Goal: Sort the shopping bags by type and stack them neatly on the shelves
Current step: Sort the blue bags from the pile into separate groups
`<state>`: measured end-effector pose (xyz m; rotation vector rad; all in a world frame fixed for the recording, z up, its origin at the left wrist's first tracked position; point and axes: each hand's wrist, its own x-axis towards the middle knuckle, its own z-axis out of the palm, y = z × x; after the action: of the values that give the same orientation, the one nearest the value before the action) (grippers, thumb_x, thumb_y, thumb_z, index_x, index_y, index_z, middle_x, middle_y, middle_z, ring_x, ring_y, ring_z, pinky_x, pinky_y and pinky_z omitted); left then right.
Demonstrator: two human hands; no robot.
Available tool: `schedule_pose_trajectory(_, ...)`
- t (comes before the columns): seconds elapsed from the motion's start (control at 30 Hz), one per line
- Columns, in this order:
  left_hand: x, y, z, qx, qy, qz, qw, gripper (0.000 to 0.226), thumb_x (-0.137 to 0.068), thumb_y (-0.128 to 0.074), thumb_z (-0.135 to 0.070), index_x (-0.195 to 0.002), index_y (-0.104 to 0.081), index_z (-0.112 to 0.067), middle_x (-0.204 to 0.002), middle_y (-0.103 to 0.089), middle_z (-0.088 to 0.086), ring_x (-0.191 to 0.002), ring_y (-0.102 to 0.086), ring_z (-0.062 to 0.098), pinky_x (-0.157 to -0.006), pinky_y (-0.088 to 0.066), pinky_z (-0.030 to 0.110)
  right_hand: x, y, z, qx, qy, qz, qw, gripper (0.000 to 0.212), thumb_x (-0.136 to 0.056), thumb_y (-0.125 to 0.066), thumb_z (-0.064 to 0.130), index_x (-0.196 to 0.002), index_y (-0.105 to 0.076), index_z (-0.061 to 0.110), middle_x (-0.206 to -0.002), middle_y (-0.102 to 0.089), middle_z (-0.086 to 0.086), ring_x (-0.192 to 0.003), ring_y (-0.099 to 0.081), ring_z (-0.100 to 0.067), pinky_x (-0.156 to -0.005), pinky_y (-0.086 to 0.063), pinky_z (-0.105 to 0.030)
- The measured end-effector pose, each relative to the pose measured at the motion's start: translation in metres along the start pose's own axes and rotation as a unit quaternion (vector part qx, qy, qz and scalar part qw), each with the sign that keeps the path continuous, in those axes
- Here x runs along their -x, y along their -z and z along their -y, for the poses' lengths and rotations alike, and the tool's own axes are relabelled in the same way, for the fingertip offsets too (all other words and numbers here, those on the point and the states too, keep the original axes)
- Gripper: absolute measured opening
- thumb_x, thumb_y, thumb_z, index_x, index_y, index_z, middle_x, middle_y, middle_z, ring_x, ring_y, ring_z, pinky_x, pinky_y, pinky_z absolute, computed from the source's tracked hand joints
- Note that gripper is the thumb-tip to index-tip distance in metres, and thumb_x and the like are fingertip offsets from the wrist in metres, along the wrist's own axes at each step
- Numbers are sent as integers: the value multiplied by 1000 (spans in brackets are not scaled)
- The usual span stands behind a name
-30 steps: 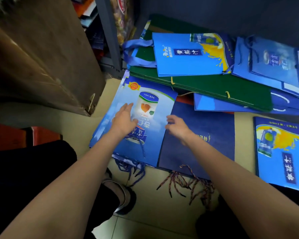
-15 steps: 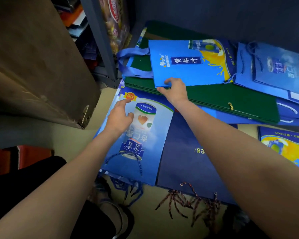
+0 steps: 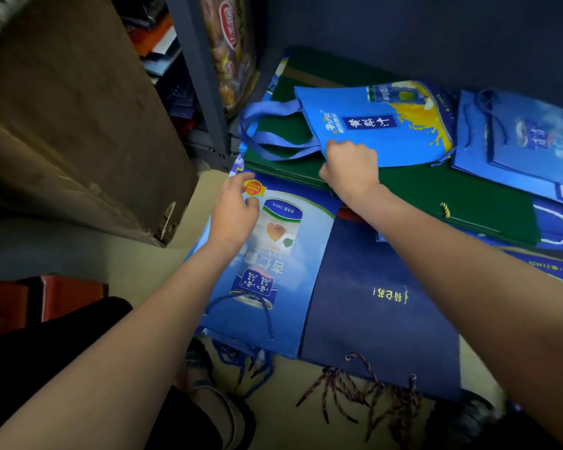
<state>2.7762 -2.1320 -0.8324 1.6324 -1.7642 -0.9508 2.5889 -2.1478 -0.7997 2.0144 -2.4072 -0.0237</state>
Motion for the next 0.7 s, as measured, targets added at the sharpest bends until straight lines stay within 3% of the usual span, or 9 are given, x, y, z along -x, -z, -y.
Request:
schedule_pose_trajectory(0.07,0,6,-13,8,-18,-43,999,41,-87,-45,3,-127,-51,-5,-128,-51,13,-118,-51,23,-91,-35,22,17,11,-16,25,47,-42,998,12,-84,-53,6,-94,-54,0,-81,-59,-16,-79,-61,-36,-56,-28,-30)
schedule_pose_trajectory(0.13,2,11,-26,20,-31,-75,996,41,-85,-44,6,-124,-52,-4,-125,-51,15,-115,-52,24,-89,-35,19,48,22,-35,60,121,-140,981,10,-67,-64,8,-70,-56,4,-59,-56,-10,-50,-58,-28,-46,-20,-21)
schedule_pose_trajectory(0.23,10,12,-39,24,-53,-87,994,43,-82,-43,7,-123,-52,-3,-121,-51,17,-112,-52,28,-95,-38,30,114,20,-74,58,236,-185,952,13,-72,-49,16,-61,-52,11,-51,-49,-4,-40,-50,-25,-35,-26,-20)
schedule_pose_trajectory(0.33,21,0,-41,-13,-44,-42,998,43,-86,-46,3,-128,-48,-3,-128,-47,17,-121,-46,30,-99,-34,33,169,-3,-126,25,250,-92,964,21,-80,-51,31,-88,-54,13,-75,-63,-5,-63,-64,-24,-44,-46,-29)
schedule_pose_trajectory(0.37,25,-6,-38,-36,-26,-13,999,45,-87,-47,1,-131,-44,-4,-132,-45,17,-122,-45,30,-98,-31,32,179,-9,-138,-3,196,-28,980,33,-80,-58,36,-103,-54,13,-93,-66,-8,-81,-67,-25,-59,-52,-32)
schedule_pose_trajectory(0.43,32,-18,-31,-57,25,60,996,52,-87,-53,-3,-137,-36,-4,-138,-40,18,-124,-43,31,-99,-30,32,190,-24,-147,-157,3,136,978,67,-78,-72,37,-131,-42,8,-129,-50,-14,-119,-51,-29,-94,-42,-35)
schedule_pose_trajectory(0.53,42,-30,-28,-56,57,140,987,66,-87,-57,-5,-144,-24,-5,-142,-38,18,-128,-41,31,-99,-33,32,193,-37,-130,-419,-230,166,862,92,-76,-75,35,-146,-21,12,-146,-29,-8,-136,-30,-23,-110,-29,-36)
schedule_pose_trajectory(0.6,43,-35,-33,-45,55,167,983,66,-89,-53,-2,-146,-20,-6,-144,-37,15,-127,-43,29,-95,-34,27,187,-39,-111,-582,-260,152,755,82,-80,-73,30,-144,-23,20,-142,-36,1,-131,-38,-16,-107,-36,-39)
schedule_pose_trajectory(0.7,32,-41,-39,-36,41,162,985,69,-87,-52,-3,-147,-19,-10,-149,-31,8,-126,-44,30,-97,-36,28,166,-33,-88,-755,-347,50,554,53,-87,-64,10,-132,-35,12,-126,-55,-6,-106,-59,-17,-93,-50,-36)
